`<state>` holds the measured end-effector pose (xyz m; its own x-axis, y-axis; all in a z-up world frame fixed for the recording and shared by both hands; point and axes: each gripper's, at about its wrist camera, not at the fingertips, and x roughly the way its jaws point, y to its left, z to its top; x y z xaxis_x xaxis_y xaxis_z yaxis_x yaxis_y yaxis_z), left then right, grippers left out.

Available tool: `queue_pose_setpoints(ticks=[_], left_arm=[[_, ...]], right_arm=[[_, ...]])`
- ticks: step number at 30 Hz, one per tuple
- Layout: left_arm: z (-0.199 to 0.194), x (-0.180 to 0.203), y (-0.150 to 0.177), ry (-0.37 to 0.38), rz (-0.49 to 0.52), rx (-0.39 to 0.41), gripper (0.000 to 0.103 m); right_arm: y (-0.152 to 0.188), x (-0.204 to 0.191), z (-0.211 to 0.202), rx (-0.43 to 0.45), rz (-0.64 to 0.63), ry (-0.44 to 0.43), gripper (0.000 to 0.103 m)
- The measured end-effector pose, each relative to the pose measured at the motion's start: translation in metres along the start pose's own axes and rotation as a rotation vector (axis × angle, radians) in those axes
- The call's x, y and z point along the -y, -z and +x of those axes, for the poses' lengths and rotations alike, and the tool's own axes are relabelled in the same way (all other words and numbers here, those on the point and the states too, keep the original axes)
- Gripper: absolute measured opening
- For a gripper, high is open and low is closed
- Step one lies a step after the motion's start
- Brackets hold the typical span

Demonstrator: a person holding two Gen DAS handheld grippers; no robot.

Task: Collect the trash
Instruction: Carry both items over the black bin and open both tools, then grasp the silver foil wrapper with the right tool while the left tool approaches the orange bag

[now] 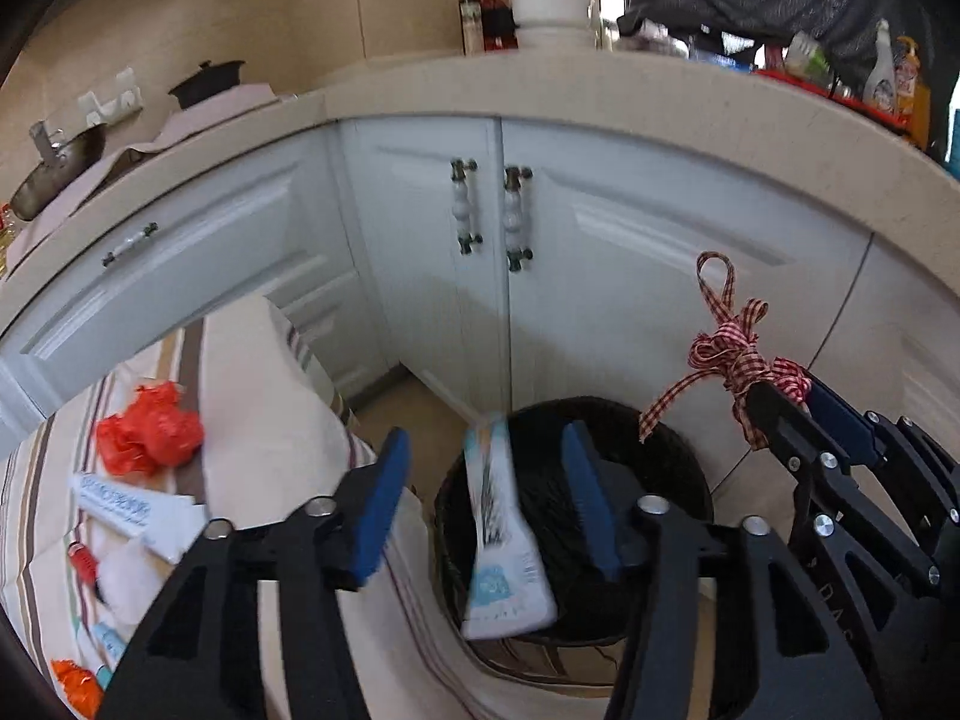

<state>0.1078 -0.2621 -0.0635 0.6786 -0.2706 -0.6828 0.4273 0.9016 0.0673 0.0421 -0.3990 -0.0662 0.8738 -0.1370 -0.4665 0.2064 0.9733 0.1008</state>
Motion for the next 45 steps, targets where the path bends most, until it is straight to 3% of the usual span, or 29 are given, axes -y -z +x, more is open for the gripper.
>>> queue_pose_setpoints(ticks=[3, 10, 27, 28, 30, 37, 45], left_arm=[[0.008, 0.002, 0.0, -0.008, -0.006, -0.017, 0.063], [0.011, -0.004, -0.003, -0.019, -0.029, -0.014, 0.066], [-0.05, -0.048, 0.004, -0.074, -0.067, 0.143, 0.066], [-0.054, -0.05, 0.005, -0.075, -0.069, 0.15, 0.066], [-0.062, -0.055, 0.007, -0.077, -0.075, 0.167, 0.066], [-0.097, -0.085, 0.024, -0.102, -0.101, 0.224, 0.074], [-0.13, -0.144, 0.063, -0.213, -0.152, 0.236, 0.076]], right_arm=[[0.003, 0.009, 0.013, -0.008, 0.014, 0.013, 0.046], [0.01, 0.017, 0.014, -0.02, 0.039, 0.012, 0.047], [0.003, -0.013, -0.039, 0.032, 0.029, 0.026, 0.047], [0.002, -0.016, -0.044, 0.038, 0.027, 0.027, 0.048], [0.0, -0.023, -0.052, 0.053, 0.022, 0.03, 0.059], [-0.002, -0.061, -0.08, 0.092, -0.011, -0.011, 0.059], [0.007, -0.121, -0.098, 0.097, -0.066, -0.114, 0.059]])
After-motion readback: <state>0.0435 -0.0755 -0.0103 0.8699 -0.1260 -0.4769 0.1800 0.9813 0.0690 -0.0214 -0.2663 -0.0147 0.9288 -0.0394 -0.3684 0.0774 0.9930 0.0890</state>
